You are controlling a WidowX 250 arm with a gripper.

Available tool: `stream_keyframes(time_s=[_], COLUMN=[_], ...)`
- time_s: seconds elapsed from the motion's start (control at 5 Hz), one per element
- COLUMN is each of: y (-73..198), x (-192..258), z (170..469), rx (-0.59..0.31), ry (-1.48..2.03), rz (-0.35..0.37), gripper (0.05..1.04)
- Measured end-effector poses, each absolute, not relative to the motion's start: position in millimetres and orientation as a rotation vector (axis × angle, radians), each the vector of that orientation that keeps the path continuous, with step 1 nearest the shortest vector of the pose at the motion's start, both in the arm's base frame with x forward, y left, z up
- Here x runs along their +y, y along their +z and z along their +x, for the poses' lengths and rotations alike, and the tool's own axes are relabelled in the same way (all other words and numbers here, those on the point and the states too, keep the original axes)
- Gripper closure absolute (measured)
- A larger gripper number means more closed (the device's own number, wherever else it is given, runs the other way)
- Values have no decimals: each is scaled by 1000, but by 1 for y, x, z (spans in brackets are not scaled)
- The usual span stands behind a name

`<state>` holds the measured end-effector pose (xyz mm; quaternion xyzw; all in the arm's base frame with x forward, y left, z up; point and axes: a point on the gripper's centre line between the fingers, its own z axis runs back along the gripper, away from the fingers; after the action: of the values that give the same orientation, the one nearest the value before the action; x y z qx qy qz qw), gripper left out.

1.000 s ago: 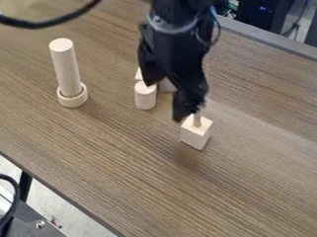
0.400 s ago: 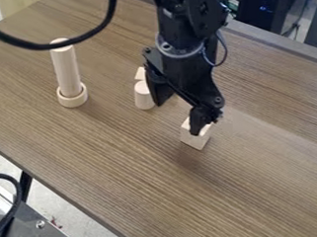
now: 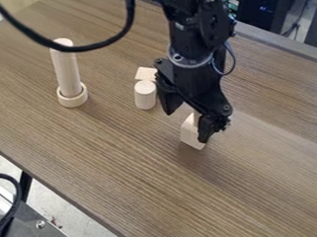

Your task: Put the cube with figure on top of the two other cubes

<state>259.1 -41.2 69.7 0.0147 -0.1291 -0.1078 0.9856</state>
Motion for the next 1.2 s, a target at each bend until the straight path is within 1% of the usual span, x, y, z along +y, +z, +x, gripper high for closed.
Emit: stream_keyframes(time_s=[0.2,0.6,1.0,1.2], y=[59,58,59,54], x=[-40,-38,-39,-38], z=[263,268,273,274], rx=[-246,-266,-300,-291], ry=[-221,-201,-147,-138], rz=[44,55,39,38], gripper=[83,83,83,83])
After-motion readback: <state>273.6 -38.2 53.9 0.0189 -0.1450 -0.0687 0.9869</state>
